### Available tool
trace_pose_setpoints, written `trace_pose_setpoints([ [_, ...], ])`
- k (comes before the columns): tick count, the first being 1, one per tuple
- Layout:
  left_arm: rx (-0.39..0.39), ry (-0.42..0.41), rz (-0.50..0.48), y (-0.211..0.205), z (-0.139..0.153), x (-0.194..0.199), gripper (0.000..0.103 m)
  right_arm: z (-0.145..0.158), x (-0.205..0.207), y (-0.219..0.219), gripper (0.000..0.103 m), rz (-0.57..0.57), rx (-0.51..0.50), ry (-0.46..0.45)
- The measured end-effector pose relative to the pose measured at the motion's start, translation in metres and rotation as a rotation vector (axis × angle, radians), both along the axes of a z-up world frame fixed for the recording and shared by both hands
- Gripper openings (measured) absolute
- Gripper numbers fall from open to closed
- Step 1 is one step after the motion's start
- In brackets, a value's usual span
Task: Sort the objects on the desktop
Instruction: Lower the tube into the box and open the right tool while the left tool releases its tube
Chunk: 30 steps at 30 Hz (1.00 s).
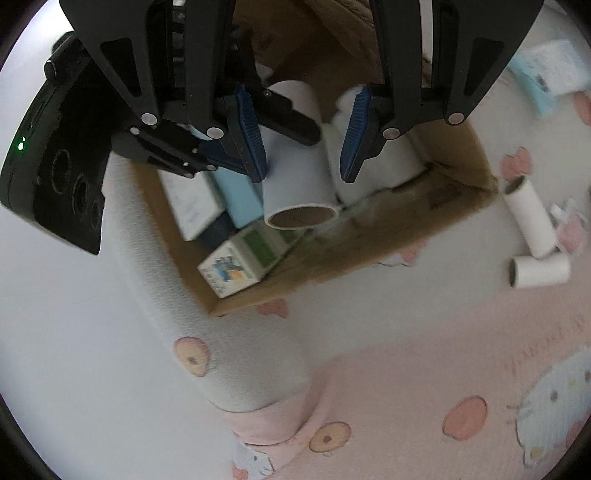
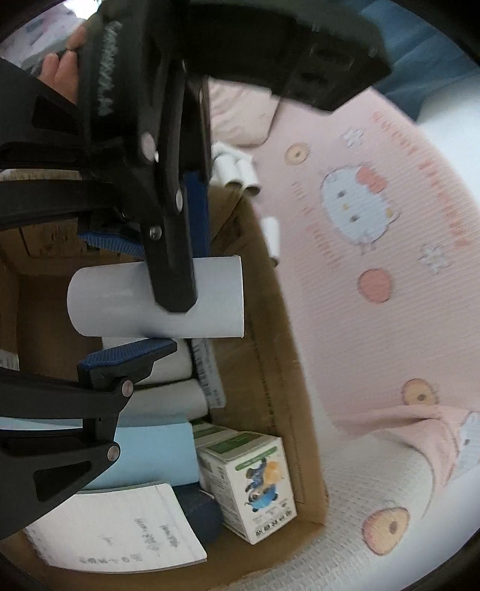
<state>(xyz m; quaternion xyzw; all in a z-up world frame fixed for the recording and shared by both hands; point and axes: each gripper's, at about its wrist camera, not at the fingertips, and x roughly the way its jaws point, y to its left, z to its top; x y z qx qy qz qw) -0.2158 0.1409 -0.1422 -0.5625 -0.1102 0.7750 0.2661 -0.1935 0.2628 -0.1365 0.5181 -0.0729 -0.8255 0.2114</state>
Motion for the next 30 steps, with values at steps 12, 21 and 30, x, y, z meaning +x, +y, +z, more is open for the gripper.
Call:
trace_pose_setpoints([
  [12, 0.017, 0.052, -0.020, -0.024, -0.004, -0.007, 0.011, -0.042, -0.027, -0.007, 0.041, 0.034, 0.091, -0.201],
  [21, 0.043, 0.068, -0.020, -0.038, -0.007, -0.011, 0.011, -0.074, -0.045, -0.023, 0.041, 0.041, 0.242, -0.326],
  [30, 0.035, 0.095, -0.039, -0.040, -0.007, -0.008, 0.011, -0.082, -0.044, -0.025, 0.041, 0.069, 0.284, -0.351],
])
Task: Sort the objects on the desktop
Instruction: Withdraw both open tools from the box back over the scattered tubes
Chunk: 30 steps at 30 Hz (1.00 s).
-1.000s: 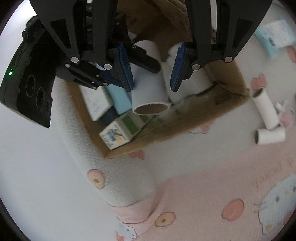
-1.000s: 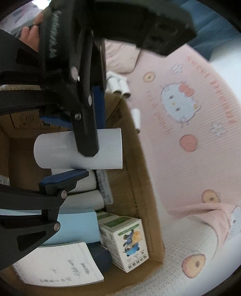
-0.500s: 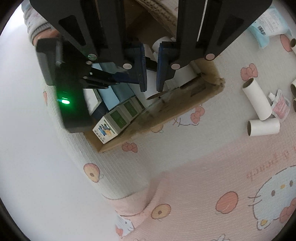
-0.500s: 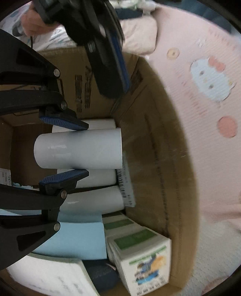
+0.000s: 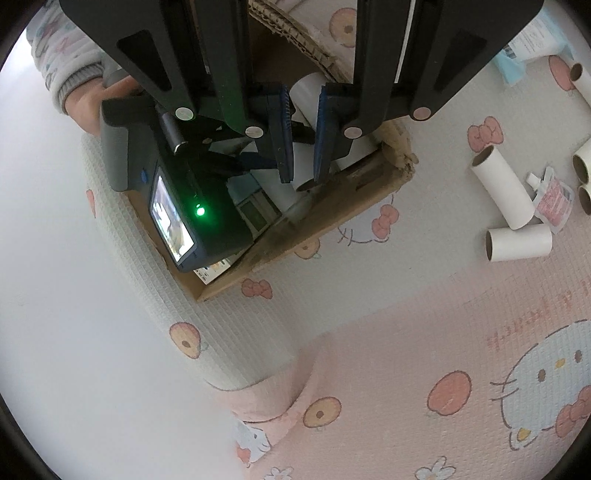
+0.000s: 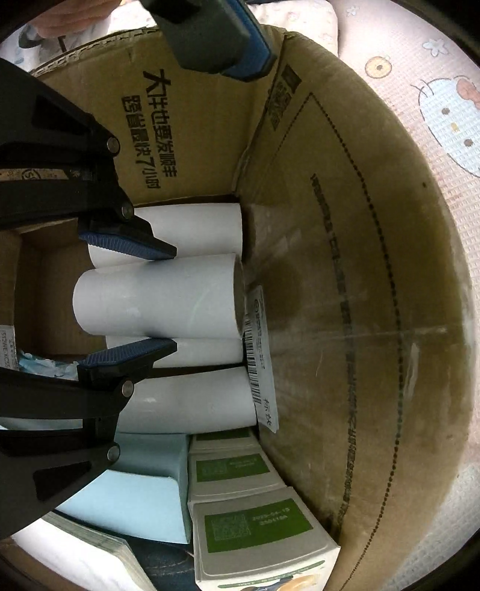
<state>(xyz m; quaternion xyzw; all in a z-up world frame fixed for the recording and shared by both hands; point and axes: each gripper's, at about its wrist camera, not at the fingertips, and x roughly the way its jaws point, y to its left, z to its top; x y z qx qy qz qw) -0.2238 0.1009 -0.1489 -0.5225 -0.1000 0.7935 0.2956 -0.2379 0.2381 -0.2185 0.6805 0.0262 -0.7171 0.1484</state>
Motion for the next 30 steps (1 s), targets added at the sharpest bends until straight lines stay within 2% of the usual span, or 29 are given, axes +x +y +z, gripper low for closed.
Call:
trace_pose_setpoints([
  [5, -0.020, 0.015, -0.004, 0.000, 0.003, 0.003, 0.016, 0.015, 0.003, 0.009, 0.041, -0.016, -0.060, 0.042],
  [7, -0.021, 0.036, -0.001, 0.000, 0.007, 0.007, 0.022, 0.024, 0.007, 0.013, 0.041, -0.017, -0.073, 0.067],
  [9, -0.012, 0.056, 0.002, -0.002, 0.012, 0.012, 0.039, 0.036, 0.014, 0.017, 0.041, -0.024, -0.072, 0.095],
  [11, 0.007, 0.077, 0.005, -0.003, 0.017, 0.017, 0.047, 0.050, 0.022, 0.020, 0.041, -0.030, -0.073, 0.131],
  [14, 0.031, 0.092, -0.002, -0.003, 0.023, 0.025, 0.054, 0.074, 0.036, 0.026, 0.043, -0.039, -0.066, 0.199],
  [15, 0.035, 0.096, -0.002, -0.003, 0.024, 0.027, 0.056, 0.083, 0.029, 0.012, 0.047, -0.042, -0.060, 0.217],
  [20, 0.068, 0.111, 0.023, -0.008, 0.033, 0.038, 0.058, 0.113, 0.049, -0.004, 0.054, -0.038, 0.001, 0.318],
  [23, 0.101, 0.116, 0.046, -0.014, 0.037, 0.042, 0.058, 0.125, 0.057, 0.002, 0.057, -0.020, 0.015, 0.340],
  [25, 0.121, 0.148, 0.070, -0.020, 0.042, 0.048, 0.049, 0.130, 0.063, 0.001, 0.057, -0.017, 0.032, 0.360],
  [27, 0.097, 0.150, 0.081, -0.023, 0.043, 0.051, 0.017, 0.135, 0.072, -0.005, 0.058, -0.011, 0.053, 0.380],
  [30, 0.109, 0.146, 0.080, -0.029, 0.042, 0.054, 0.008, 0.141, 0.079, -0.009, 0.058, -0.009, 0.074, 0.407],
])
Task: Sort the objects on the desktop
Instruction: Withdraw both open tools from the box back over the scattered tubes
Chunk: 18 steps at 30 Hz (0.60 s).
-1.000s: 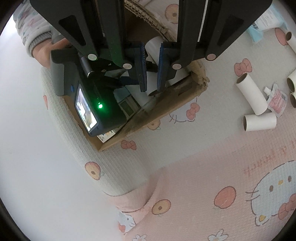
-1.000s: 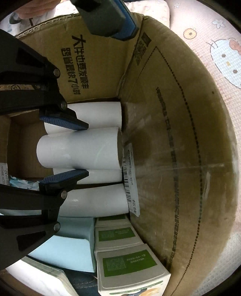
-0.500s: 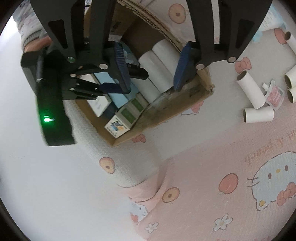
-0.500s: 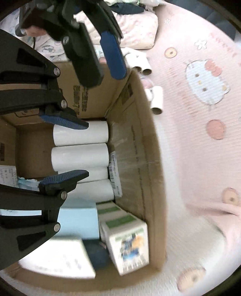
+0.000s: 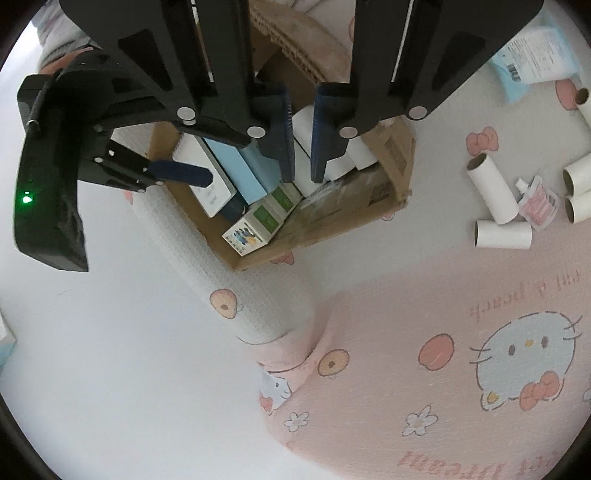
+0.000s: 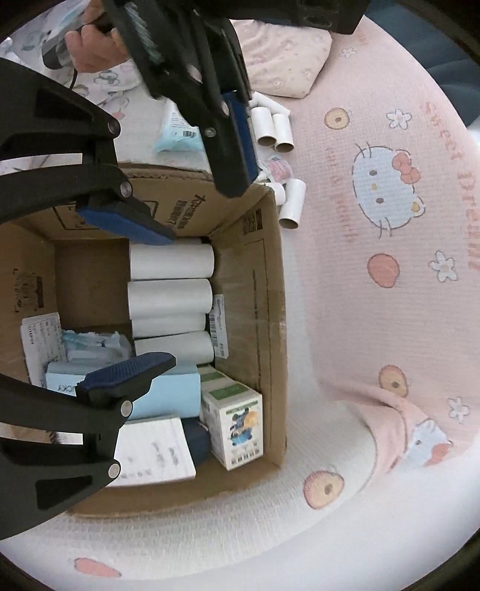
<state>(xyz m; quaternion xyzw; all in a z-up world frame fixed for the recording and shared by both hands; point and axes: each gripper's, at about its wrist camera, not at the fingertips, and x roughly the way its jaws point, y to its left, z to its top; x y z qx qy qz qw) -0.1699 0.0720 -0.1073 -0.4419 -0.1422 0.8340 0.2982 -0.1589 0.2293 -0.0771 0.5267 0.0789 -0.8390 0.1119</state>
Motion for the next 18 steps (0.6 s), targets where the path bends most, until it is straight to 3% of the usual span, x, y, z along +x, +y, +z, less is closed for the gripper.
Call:
trace_pose_setpoints([
  [11, 0.027, 0.070, -0.006, -0.057, -0.022, 0.043, 0.008, 0.014, 0.032, -0.031, 0.063, 0.071, 0.109, 0.080],
  [18, -0.196, 0.174, -0.057, -0.084, -0.058, 0.069, 0.008, 0.013, 0.051, -0.054, 0.063, 0.116, 0.215, 0.131],
])
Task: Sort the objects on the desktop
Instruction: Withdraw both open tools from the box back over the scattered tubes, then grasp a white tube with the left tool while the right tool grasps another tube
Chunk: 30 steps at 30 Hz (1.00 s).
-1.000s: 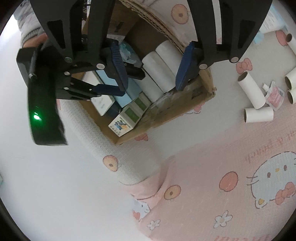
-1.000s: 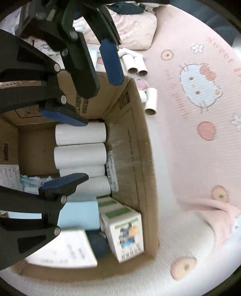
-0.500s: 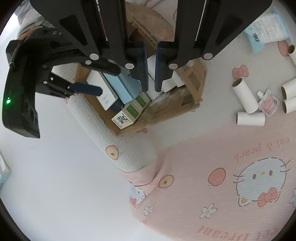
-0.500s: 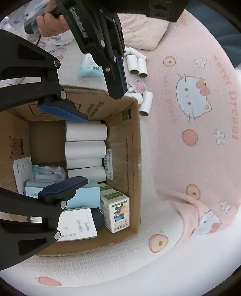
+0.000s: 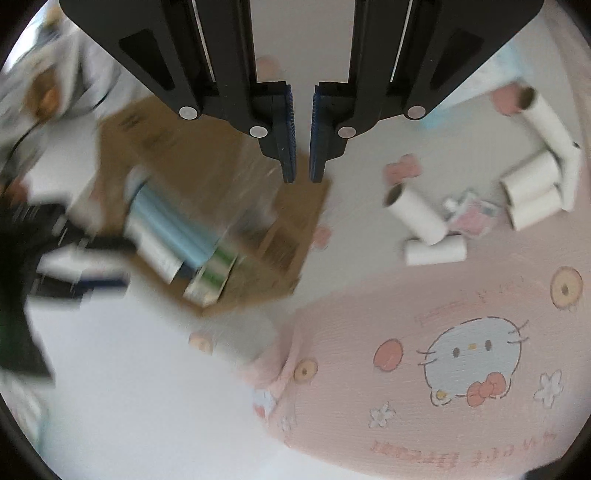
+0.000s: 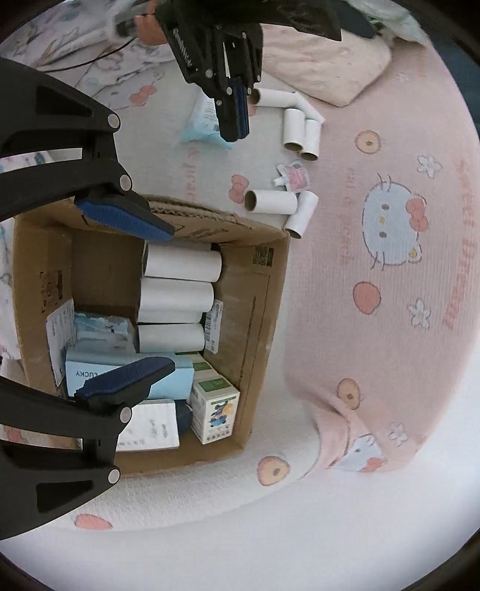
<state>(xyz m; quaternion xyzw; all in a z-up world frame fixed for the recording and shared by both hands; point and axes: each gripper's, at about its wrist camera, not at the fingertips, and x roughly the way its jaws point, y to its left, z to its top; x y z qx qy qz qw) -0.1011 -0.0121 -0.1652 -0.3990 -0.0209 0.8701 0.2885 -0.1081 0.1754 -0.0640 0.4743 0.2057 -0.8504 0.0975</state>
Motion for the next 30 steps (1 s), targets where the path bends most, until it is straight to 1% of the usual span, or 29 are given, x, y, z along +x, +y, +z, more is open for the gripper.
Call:
trace_pose_setpoints([
  [1, -0.039, 0.020, -0.012, -0.004, -0.006, 0.003, 0.008, 0.001, 0.001, -0.004, 0.063, -0.001, 0.005, 0.005],
  [3, -0.064, 0.051, -0.013, -0.012, -0.014, 0.007, 0.008, 0.004, 0.002, -0.011, 0.063, -0.004, 0.008, 0.020],
  [5, -0.030, 0.054, 0.008, -0.028, -0.027, 0.011, 0.008, 0.007, 0.006, -0.019, 0.063, 0.000, 0.001, 0.046],
  [7, 0.042, 0.007, 0.046, -0.047, -0.044, 0.010, 0.008, 0.009, 0.012, -0.028, 0.063, 0.003, -0.002, 0.080],
  [9, 0.067, -0.080, 0.103, -0.063, -0.060, 0.004, 0.008, 0.010, 0.019, -0.040, 0.063, 0.007, 0.006, 0.125],
  [10, 0.079, -0.105, 0.129, -0.072, -0.063, 0.001, 0.008, 0.011, 0.023, -0.046, 0.063, 0.013, 0.009, 0.148],
  [12, 0.104, -0.103, 0.150, -0.083, -0.062, -0.001, 0.008, 0.013, 0.030, -0.060, 0.063, 0.038, 0.002, 0.195],
  [14, 0.148, -0.096, 0.190, -0.096, -0.059, -0.005, 0.008, 0.013, 0.036, -0.075, 0.064, 0.076, -0.030, 0.241],
  [16, 0.178, -0.117, 0.211, -0.104, -0.060, -0.010, 0.008, 0.012, 0.038, -0.088, 0.064, 0.101, -0.061, 0.281],
  [18, 0.178, -0.124, 0.236, -0.110, -0.061, -0.014, 0.008, 0.007, 0.038, -0.104, 0.064, 0.117, -0.084, 0.318],
  [20, 0.163, -0.126, 0.264, -0.117, -0.061, -0.017, 0.008, 0.000, 0.036, -0.120, 0.065, 0.141, -0.113, 0.340],
  [22, 0.141, -0.117, 0.292, -0.126, -0.059, -0.019, 0.009, -0.009, 0.030, -0.136, 0.066, 0.164, -0.147, 0.319],
  [23, 0.146, -0.115, 0.304, -0.130, -0.059, -0.019, 0.010, -0.014, 0.026, -0.146, 0.066, 0.167, -0.164, 0.297],
  [24, 0.158, -0.117, 0.318, -0.135, -0.059, -0.020, 0.011, -0.017, 0.022, -0.154, 0.066, 0.171, -0.178, 0.280],
  [27, 0.232, -0.141, 0.377, -0.160, -0.063, -0.023, 0.011, -0.025, 0.011, -0.176, 0.066, 0.209, -0.242, 0.259],
  [28, 0.255, -0.150, 0.414, -0.172, -0.065, -0.024, 0.011, -0.028, 0.006, -0.182, 0.066, 0.217, -0.261, 0.252],
  [30, 0.274, -0.157, 0.463, -0.186, -0.067, -0.026, 0.011, -0.036, -0.004, -0.195, 0.066, 0.219, -0.277, 0.235],
])
